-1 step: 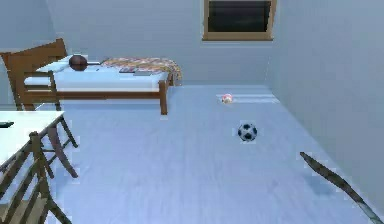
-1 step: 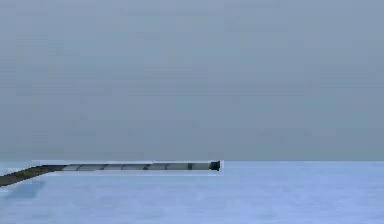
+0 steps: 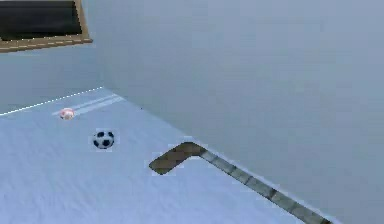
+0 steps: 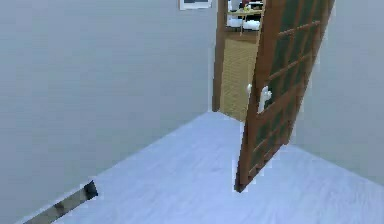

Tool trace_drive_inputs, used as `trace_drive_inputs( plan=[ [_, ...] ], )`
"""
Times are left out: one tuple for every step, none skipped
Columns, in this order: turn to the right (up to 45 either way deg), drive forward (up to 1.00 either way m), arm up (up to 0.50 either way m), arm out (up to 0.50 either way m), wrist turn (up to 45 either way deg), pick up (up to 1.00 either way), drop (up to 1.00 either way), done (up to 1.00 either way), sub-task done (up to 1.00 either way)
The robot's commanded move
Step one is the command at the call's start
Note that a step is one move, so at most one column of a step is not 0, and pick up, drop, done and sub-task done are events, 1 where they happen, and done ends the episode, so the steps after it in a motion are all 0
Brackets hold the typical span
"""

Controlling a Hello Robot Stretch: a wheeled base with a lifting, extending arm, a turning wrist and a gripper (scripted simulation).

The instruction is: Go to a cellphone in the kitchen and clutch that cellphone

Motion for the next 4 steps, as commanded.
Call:
trace_drive_inputs(
  plan=[
    [45.0,0.00,0.00,0.00,0.0,0.00,0.00,0.00,0.00],
    [39.0,0.00,0.00,0.00,0.0,0.00,0.00,0.00,0.00],
    [0.0,1.00,0.00,0.00,0.0,0.00,0.00,0.00,0.00],
    [0.0,0.35,0.00,0.00,0.0,0.00,0.00,0.00,0.00]
  ],
)
